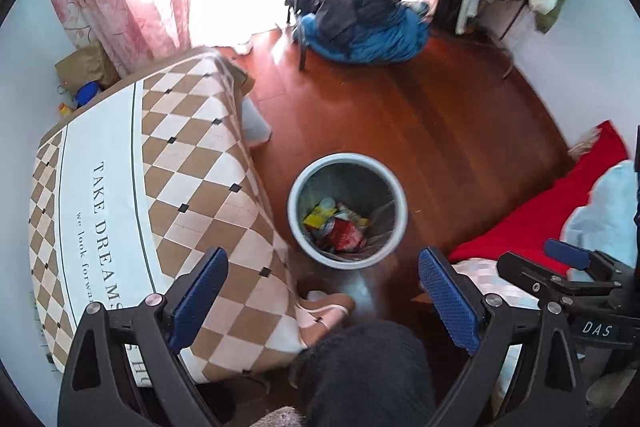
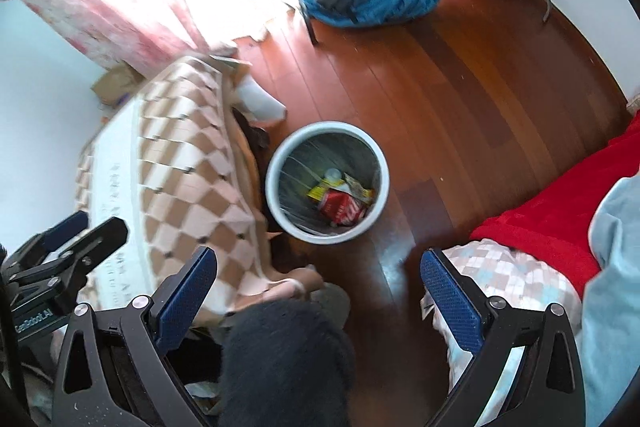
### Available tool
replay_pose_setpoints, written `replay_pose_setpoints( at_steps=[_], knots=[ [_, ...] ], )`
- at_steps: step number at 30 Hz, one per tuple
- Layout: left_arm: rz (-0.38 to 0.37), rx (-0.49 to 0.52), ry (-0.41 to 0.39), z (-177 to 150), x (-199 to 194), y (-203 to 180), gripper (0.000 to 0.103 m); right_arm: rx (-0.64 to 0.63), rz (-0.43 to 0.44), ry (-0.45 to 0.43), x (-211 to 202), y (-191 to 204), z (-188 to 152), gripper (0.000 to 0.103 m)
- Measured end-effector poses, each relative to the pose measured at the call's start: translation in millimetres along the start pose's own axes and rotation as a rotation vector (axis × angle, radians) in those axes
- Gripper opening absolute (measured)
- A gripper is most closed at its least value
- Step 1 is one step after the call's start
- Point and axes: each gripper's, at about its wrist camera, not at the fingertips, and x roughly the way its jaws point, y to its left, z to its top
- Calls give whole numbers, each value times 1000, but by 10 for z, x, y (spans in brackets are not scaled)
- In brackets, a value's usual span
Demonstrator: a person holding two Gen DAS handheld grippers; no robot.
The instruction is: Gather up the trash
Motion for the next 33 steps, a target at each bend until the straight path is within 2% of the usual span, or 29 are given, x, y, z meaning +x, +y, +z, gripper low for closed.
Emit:
replay_pose_setpoints(
  at_steps=[8, 14, 19, 33],
  knots=[
    [-91, 24, -63, -43, -771, -2, 97, -34, 108, -81, -886, 277, -171, 103],
    [-129, 25, -91, -56, -1096, 72, 97, -65, 163, -104, -1282, 443, -249, 103],
    [-160, 14, -86, -106, -1240, 151, 97, -90, 193, -101, -1432, 550, -275, 103],
    [-168, 22, -112, -202, -1427, 235, 98, -129, 197, -89, -1522, 687, -326, 103]
  ],
)
